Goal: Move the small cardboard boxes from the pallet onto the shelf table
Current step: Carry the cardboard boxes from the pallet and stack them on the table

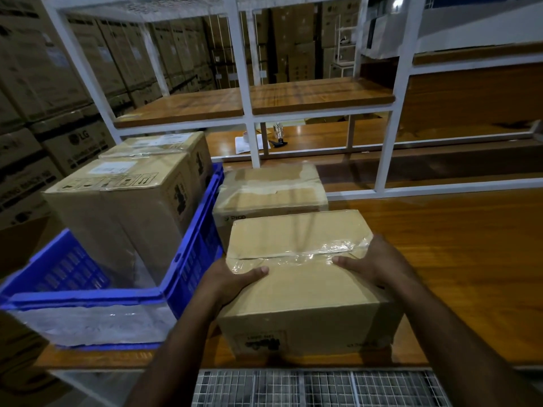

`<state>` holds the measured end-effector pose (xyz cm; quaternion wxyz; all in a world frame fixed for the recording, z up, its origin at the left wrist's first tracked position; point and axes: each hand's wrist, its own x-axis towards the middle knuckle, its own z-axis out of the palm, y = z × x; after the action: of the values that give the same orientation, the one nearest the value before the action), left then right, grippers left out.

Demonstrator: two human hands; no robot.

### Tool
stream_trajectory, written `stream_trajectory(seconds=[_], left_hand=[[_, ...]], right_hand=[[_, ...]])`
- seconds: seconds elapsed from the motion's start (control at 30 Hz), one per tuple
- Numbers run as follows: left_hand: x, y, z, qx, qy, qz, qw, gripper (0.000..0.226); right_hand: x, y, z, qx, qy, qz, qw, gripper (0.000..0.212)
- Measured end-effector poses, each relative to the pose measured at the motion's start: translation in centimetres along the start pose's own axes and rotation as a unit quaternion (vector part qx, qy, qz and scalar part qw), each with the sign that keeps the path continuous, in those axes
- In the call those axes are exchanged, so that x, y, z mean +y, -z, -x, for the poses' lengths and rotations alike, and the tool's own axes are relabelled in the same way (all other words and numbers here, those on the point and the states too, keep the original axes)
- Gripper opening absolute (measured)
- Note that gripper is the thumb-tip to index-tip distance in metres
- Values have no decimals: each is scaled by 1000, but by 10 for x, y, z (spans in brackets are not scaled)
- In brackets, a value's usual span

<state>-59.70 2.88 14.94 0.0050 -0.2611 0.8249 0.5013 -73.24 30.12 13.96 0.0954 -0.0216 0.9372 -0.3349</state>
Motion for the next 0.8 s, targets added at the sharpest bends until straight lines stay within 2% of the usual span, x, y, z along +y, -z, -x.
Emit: stream_trajectory(seconds=[0.17,0.3,0.4,0.47,0.53,0.57,0.8], left_hand=[[-2,0,-4,6,-3,-10,1000,95],[6,-2,-10,78,13,-101,992,95],[16,-1,-25,80,36,-76,993,92],[18,1,-36,60,43,-58,996,83],[19,1,-42,54,56,-50,996,78],[19,1,-44,57,59,-54,995,77],[19,-2,-46,80,59,-65,993,74]], right_hand=[[1,3,-5,-26,11,-15,999,102],[-15,15,-22,-51,-31,-25,998,91],[-28,15,-35,-37,-39,-26,998,94],[-30,9,-36,-16,-34,-22,999,82],[-27,3,-39,15,-28,-12,999,57],[-25,1,-40,25,-27,-5,999,52],[-22,-2,-40,57,-10,17,998,46]])
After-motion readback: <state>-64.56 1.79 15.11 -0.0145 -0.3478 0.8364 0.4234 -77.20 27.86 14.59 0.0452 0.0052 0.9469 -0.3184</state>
